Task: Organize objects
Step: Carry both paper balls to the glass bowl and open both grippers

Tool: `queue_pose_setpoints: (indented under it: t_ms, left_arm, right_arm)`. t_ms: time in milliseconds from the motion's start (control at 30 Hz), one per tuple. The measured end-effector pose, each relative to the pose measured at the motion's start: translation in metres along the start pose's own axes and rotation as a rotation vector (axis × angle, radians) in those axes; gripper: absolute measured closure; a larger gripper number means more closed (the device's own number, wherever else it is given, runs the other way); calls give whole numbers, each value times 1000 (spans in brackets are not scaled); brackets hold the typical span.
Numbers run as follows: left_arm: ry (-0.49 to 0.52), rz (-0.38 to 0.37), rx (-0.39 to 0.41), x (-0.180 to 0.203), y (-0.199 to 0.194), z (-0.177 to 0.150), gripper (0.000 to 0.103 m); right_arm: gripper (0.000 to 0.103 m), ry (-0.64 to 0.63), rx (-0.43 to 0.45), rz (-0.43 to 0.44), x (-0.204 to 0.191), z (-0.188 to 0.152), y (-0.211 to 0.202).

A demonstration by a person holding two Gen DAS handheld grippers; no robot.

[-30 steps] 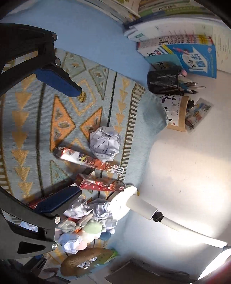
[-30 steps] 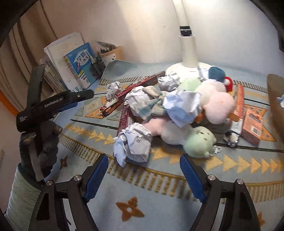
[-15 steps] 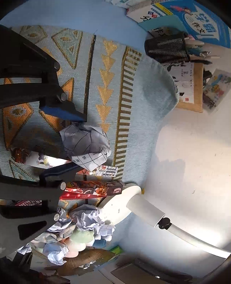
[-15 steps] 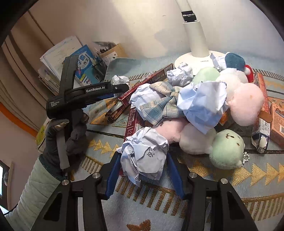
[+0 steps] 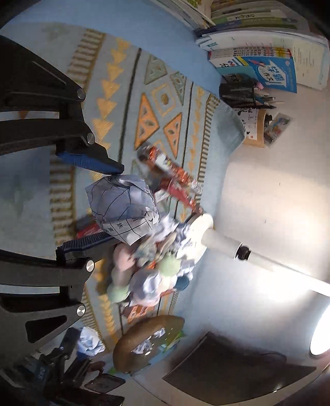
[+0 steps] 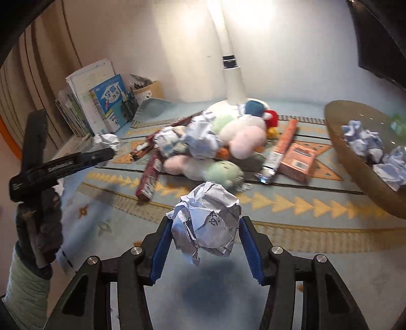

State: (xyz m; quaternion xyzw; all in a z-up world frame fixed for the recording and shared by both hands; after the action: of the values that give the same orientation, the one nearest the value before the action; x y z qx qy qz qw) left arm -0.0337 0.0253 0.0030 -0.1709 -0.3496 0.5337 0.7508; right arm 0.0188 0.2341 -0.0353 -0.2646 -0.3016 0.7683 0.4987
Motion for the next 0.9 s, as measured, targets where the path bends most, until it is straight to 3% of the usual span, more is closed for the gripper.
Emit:
queue_pose_setpoints:
  t_ms: [100,200,233,267,400,467,700,900]
  left_arm:
    - [18,3,-5,27,2,-24,60]
    - [23,3,-14,37,18,-40,59]
    - [35,9,-22,39,24,-45,58]
    - [61,28,-47,40,29,-49,58]
    - [121,42,-85,48,36,-55,57]
    - [135,56,-108,49,40,-59,56]
    - [209,131,-117,53,43,-63,54]
    - [186,133,-110,52,41,-62,54]
  right_arm:
    - [50,-59,-30,-123,42,-20,4]
    - [48,-36,-85,-114,67,-38,13]
    - [42,-19,-111,-94,70,-41,15]
    - [32,-22,-111,-79,68,-41,16]
    - [22,-104,-126,-135,57,-44,22]
    - [12,-161,-136,-154,49,-49,25]
    - [11,-137,-145,-118,50,-48,23]
    - [5,-127,-152,-83,48,-46,25]
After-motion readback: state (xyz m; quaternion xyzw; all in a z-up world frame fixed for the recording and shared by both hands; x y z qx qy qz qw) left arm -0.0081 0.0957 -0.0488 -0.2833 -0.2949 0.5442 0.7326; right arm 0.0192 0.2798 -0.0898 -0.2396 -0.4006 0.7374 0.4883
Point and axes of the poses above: each gripper's, at about its wrist camera, not at the fingertips, and y roughly the way its jaws point, x to its right, z to its top, the point moved 10 cm from there along y, roughly the way its jaws point, and after that the axes turned 7 degrees about -z, right-handed, at the moved point
